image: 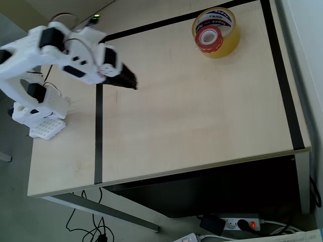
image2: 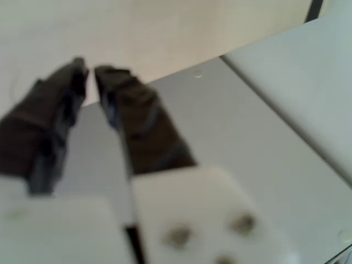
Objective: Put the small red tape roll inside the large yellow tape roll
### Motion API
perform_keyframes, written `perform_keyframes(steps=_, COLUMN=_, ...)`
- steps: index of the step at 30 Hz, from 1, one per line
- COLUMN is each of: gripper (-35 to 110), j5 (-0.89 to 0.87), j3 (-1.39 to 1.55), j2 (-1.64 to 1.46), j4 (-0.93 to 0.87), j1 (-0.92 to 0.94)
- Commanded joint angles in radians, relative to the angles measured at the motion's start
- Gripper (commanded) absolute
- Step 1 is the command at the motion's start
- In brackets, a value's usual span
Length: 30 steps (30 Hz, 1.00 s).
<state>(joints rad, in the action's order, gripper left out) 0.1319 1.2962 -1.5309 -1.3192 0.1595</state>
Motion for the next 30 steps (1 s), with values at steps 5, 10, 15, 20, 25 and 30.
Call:
perform_keyframes(steps=5, gripper=0, j5=0.015, j3=-0.942, j2=0.518, j4=-0.21, j1=0.032)
perform_keyframes(steps=10, gripper=0, j5=0.014, j3=-1.235, j2=0.713, j4=-0.229, j1=0.014)
perform_keyframes(steps=15, gripper=0, j5=-0.002, j3=-1.233, j2=0.775, j4=-0.086, j1=0.003)
perform_keyframes(steps=20, gripper=0, j5=-0.002, j3=-1.238, j2=0.822, j4=-0.098, j1=-0.002)
perform_keyframes(steps=25, gripper=0, j5=-0.021, j3=-1.307, j2=0.851, j4=-0.262, j1=0.063)
perform_keyframes(steps=30, gripper=0, j5=-0.021, j3=-1.522, j2=0.936, j4=-0.449, j1=0.109)
